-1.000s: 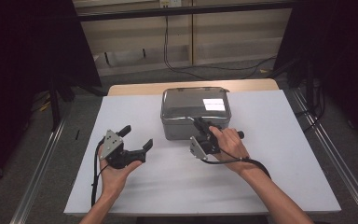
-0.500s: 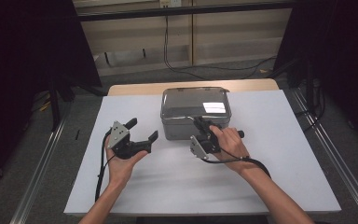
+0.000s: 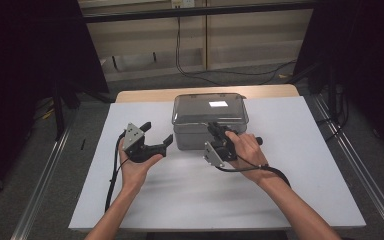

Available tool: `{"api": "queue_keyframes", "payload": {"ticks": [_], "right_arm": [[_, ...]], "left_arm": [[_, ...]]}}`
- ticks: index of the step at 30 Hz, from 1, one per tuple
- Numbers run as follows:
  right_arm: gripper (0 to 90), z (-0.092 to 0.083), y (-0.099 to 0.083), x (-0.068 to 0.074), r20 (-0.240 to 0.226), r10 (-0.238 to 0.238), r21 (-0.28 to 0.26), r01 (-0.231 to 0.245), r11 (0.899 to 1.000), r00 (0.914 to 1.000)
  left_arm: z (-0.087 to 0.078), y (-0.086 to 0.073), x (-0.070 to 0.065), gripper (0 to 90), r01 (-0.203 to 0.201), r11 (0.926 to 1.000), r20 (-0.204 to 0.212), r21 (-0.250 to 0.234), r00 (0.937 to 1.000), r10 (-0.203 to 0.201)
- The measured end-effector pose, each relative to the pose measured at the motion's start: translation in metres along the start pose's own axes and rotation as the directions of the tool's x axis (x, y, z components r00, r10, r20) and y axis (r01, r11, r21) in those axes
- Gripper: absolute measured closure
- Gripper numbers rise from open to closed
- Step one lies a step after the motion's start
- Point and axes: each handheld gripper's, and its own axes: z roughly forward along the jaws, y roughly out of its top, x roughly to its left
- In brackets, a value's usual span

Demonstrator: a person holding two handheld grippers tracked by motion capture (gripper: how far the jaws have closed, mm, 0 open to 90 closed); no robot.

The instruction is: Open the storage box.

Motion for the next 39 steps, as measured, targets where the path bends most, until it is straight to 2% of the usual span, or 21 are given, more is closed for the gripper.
{"api": "queue_keyframes", "payload": {"ticks": [11,13,17,18,26,31,33,37,39], "right_arm": [[79.8,0.0,0.001,-0.004,0.008,0.006,-0.003,-0.006,1.0,0.9999],[79.9,0.0,0.001,-0.006,0.012,0.007,-0.004,-0.007,1.0,0.9999],[80.0,0.0,0.001,-0.008,0.012,0.006,-0.006,-0.006,1.0,0.9999],[80.0,0.0,0.001,-0.009,0.013,0.005,-0.007,-0.005,1.0,0.9999],[79.8,0.001,0.001,-0.009,0.009,0.006,-0.01,-0.006,1.0,0.9999],[79.8,0.001,0.001,-0.009,0.012,0.007,-0.01,-0.007,1.0,0.9999],[79.8,0.001,0.001,-0.009,0.011,0.003,-0.01,-0.003,1.0,0.9999],[79.7,0.001,0.001,-0.009,0.012,0.003,-0.012,-0.003,1.0,0.9999],[79.4,0.001,0.001,-0.008,0.009,0.006,-0.009,-0.006,1.0,0.9999]], "left_arm": [[0.015,0.001,0.005,9.9,-0.001,1.0,-0.009,-0.005,1.0,0.001],[0.02,0.003,0.006,10.1,-0.01,0.9999,-0.026,-0.007,0.9996,0.01],[0.027,0.006,0.007,13.3,0.001,1.0,-0.013,-0.01,0.9999,-0.001],[0.03,0.007,0.007,15.2,-0.026,0.9996,-0.022,-0.012,0.9994,0.026],[0.045,0.011,0.008,17.0,-0.032,0.9994,-0.023,-0.013,0.9992,0.032],[0.051,0.007,0.006,18.0,-0.034,0.9994,-0.023,0.0,0.9992,0.034],[0.055,0.006,0.006,22.5,-0.038,0.9992,-0.021,-0.007,0.9991,0.038],[0.057,0.006,0.005,22.7,-0.039,0.9992,-0.023,-0.014,0.999,0.038],[0.058,0.008,0.004,22.8,-0.053,0.9984,-0.031,-0.02,0.9981,0.053]]}}
